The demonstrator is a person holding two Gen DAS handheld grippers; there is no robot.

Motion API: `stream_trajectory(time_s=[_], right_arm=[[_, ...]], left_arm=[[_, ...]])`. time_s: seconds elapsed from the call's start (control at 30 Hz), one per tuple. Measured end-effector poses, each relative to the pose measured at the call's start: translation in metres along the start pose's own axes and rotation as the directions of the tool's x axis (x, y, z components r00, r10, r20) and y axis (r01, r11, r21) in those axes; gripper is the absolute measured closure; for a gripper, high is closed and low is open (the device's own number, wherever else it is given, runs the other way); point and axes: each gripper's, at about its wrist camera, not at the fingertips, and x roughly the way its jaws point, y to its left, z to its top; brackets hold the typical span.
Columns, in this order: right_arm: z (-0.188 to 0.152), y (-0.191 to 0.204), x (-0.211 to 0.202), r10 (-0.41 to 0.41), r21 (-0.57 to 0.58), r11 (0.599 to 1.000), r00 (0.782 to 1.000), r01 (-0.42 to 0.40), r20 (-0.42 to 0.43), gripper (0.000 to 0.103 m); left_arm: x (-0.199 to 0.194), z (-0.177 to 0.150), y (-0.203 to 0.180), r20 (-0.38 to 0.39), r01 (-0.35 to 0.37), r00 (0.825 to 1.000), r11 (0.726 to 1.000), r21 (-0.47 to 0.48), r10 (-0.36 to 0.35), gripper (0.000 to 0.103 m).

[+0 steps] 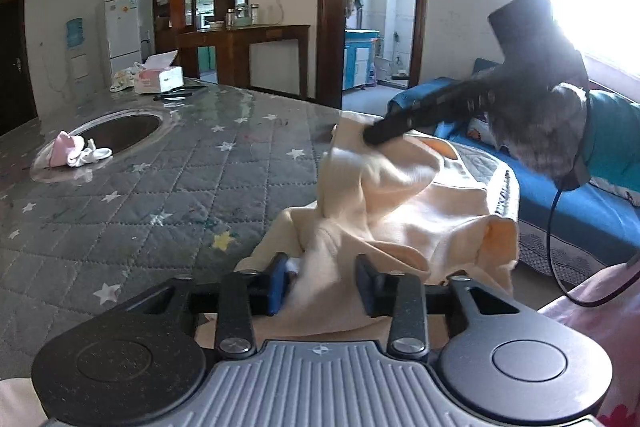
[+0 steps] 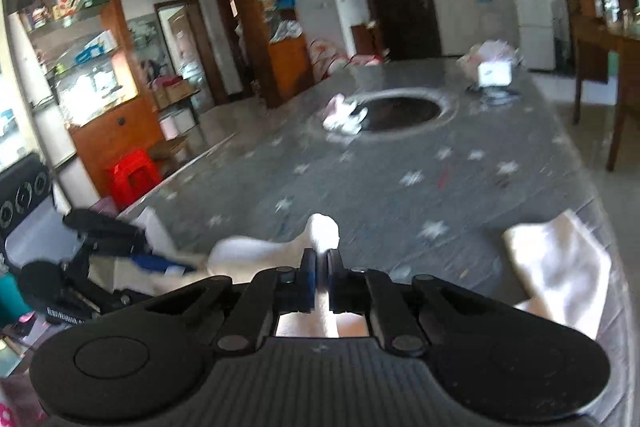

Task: Fold clothes

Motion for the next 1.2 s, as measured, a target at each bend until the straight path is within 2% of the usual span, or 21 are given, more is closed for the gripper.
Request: stream_trajectory(time_s=[0.07,0.13,0.23,0.3,0.5,0.6,0.7,0.77,0.8,0.87,0.93,1.0,1.03,1.07,1.13,1.2], right_arm=[[0.007,-0.002,0.000,-0.028,-0.007,1.000,1.000,0.028,0.010,0.099],[0.014,-0.005,0.003,-0.054,-0.015,0.998,0.998,0.054,0.014,0.099],[0.026,-0.010,0.013,-0.087,-0.013,0.996,0.996,0.087,0.018,0.099],[0.034,-0.016,0.021,-0.112,-0.002,0.994,0.993,0.112,0.023,0.099],[0.054,-0.033,0.055,-0.189,0.037,0.981,0.982,0.188,0.012,0.099],[0.061,-0.039,0.076,-0.215,0.048,0.975,0.977,0.215,-0.007,0.099],[0.067,-0.044,0.097,-0.246,0.054,0.968,0.969,0.247,-0.025,0.099],[0.069,-0.049,0.114,-0.277,0.055,0.959,0.960,0.279,-0.053,0.099],[0.069,-0.052,0.123,-0.293,0.054,0.953,0.954,0.297,-0.069,0.099],[0.068,-0.058,0.136,-0.327,0.054,0.941,0.939,0.333,-0.103,0.099],[0.064,-0.063,0.141,-0.342,0.051,0.936,0.932,0.350,-0.123,0.097],[0.060,-0.067,0.145,-0.351,0.048,0.931,0.926,0.361,-0.141,0.094],[0.058,-0.068,0.145,-0.352,0.046,0.931,0.924,0.362,-0.148,0.094],[0.057,-0.068,0.143,-0.352,0.040,0.931,0.924,0.362,-0.148,0.094],[0.054,-0.067,0.136,-0.351,0.021,0.934,0.926,0.357,-0.142,0.091],[0.053,-0.063,0.129,-0.328,-0.002,0.944,0.935,0.331,-0.138,0.078]], left_arm=[[-0.003,0.001,0.005,0.023,-0.020,1.000,0.999,-0.026,0.020,0.088],[-0.007,0.003,0.011,0.047,-0.041,0.998,0.997,-0.063,0.044,0.094],[-0.014,0.006,0.027,0.070,-0.087,0.993,0.987,-0.134,0.097,0.097],[-0.017,0.008,0.040,0.070,-0.142,0.985,0.971,-0.193,0.158,0.097],[-0.031,0.010,0.094,0.080,-0.285,0.938,0.880,-0.379,0.338,0.099],[-0.034,0.011,0.122,0.063,-0.344,0.910,0.832,-0.436,0.409,0.101],[-0.032,0.014,0.144,0.041,-0.403,0.882,0.797,-0.450,0.470,0.101],[-0.025,0.013,0.159,-0.004,-0.392,0.894,0.779,-0.489,0.448,0.101],[-0.021,0.012,0.165,-0.025,-0.372,0.907,0.772,-0.515,0.420,0.101],[-0.014,0.010,0.164,-0.036,-0.341,0.925,0.787,-0.514,0.378,0.099],[-0.008,0.011,0.154,-0.049,-0.334,0.933,0.805,-0.489,0.357,0.092],[0.000,0.011,0.142,-0.066,-0.345,0.932,0.818,-0.460,0.356,0.076],[0.003,0.012,0.137,-0.077,-0.353,0.930,0.818,-0.455,0.358,0.060],[0.007,0.012,0.134,-0.088,-0.361,0.928,0.815,-0.453,0.362,0.053],[0.014,0.012,0.131,-0.107,-0.376,0.923,0.809,-0.451,0.369,0.053],[0.021,0.011,0.131,-0.131,-0.383,0.922,0.805,-0.452,0.365,0.056]])
